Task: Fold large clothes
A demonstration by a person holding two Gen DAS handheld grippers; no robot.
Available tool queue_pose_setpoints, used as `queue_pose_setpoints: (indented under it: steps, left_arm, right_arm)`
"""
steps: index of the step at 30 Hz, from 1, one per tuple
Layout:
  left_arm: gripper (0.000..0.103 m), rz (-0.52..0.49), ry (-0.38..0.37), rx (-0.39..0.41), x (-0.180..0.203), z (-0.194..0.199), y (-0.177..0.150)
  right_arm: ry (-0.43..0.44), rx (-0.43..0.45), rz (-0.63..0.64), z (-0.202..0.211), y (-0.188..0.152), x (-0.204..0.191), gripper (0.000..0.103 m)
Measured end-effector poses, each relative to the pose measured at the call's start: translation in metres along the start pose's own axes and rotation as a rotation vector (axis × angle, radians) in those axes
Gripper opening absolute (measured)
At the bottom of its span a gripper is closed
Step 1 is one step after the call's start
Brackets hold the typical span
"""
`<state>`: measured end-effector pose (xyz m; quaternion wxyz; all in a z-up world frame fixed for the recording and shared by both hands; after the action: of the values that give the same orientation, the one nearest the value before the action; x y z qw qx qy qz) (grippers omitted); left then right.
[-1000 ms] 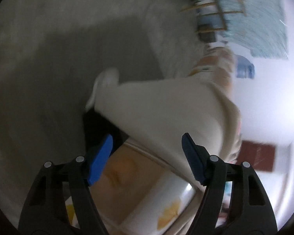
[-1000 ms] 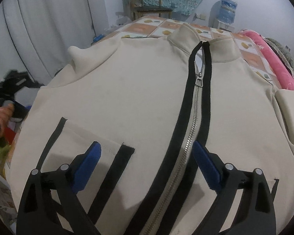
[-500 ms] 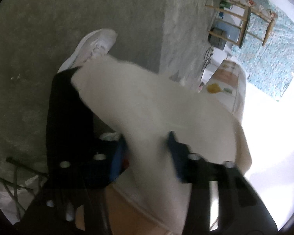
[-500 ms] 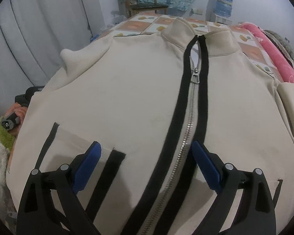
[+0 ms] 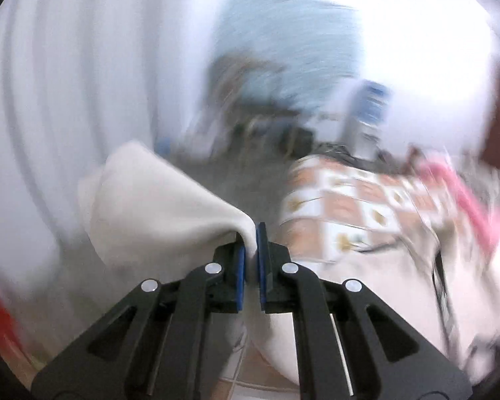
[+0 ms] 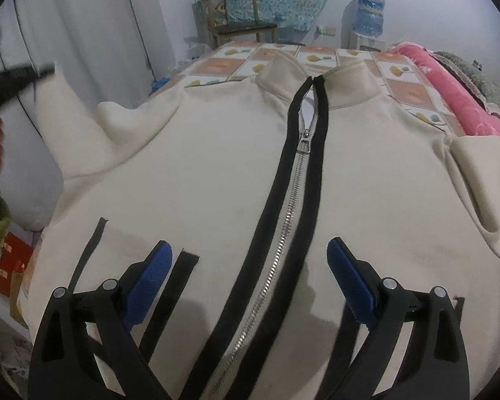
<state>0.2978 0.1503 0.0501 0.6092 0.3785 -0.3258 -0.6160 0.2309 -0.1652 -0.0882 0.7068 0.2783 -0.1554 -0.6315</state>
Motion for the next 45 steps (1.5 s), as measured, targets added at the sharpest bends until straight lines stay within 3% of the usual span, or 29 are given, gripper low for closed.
queue_pose_setpoints:
  steps: [3, 4, 7, 8, 9, 12, 14, 17, 22, 27, 33, 38, 45]
  left_arm:
    - [0.009, -0.323, -0.047, 0.119, 0.103, 0.052, 0.002]
    - [0.011, -0.371, -0.077, 0.132, 0.125, 0.063, -0.006]
    - [0.026, -0.522, -0.169, 0.062, 0.198, 0.075, -0.06]
    - [0.037, -0.541, -0.18, 0.029, 0.209, 0.068, -0.077]
    - [0.042, -0.551, -0.191, -0.012, 0.217, 0.062, -0.095]
    - [0.042, -0.496, -0.195, -0.213, 0.215, 0.028, -0.149]
    - [0.045, -0.374, -0.239, -0.254, 0.199, 0.029, -0.161]
    - [0.049, -0.207, -0.301, -0.249, 0.172, 0.04, -0.161]
    - [0.049, -0.128, -0.233, -0.251, 0.149, 0.034, -0.163]
    - [0.04, -0.03, -0.203, -0.291, 0.124, 0.012, -0.175]
    - [0.037, 0.034, -0.221, -0.258, 0.111, 0.014, -0.179]
    - [0.036, 0.04, -0.225, -0.229, 0.11, 0.012, -0.182]
    - [0.036, 0.039, -0.23, -0.198, 0.111, 0.012, -0.183]
  right_arm:
    - [-0.006, 0.027, -0.004, 0.013, 0.0, 0.005, 0.092]
    - [-0.01, 0.037, -0.005, 0.019, 0.0, 0.007, 0.092]
    - [-0.028, 0.06, -0.024, 0.033, -0.002, 0.019, 0.092]
    - [-0.033, 0.063, -0.032, 0.037, -0.004, 0.024, 0.092]
    - [-0.038, 0.066, -0.043, 0.042, -0.006, 0.029, 0.092]
    - [-0.057, 0.063, -0.056, 0.052, -0.013, 0.042, 0.092]
    - [-0.072, 0.058, -0.056, 0.06, -0.019, 0.052, 0.092]
    - [-0.066, 0.036, -0.061, 0.068, -0.027, 0.063, 0.092]
    - [0.058, -0.023, -0.133, 0.083, -0.023, 0.08, 0.092]
    - [0.122, -0.009, -0.189, 0.09, 0.017, 0.097, 0.092]
    - [0.12, -0.047, -0.204, 0.045, 0.07, 0.106, 0.084]
    - [0.026, -0.073, -0.222, -0.012, 0.116, 0.121, 0.076]
    - [-0.157, -0.15, -0.217, -0.072, 0.14, 0.15, 0.068]
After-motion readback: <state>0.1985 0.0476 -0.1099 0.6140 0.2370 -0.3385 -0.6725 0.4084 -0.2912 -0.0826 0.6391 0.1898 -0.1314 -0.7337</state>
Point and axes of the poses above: each gripper's, at about its wrist camera, not at the fingertips, and z roughly against the way its jaws point, x to its right, y to its top, the point moved 7 cm from there along -z, roughly the way its jaws point, and after that the axes turned 3 degrees about -z, right-handed, at the moved point
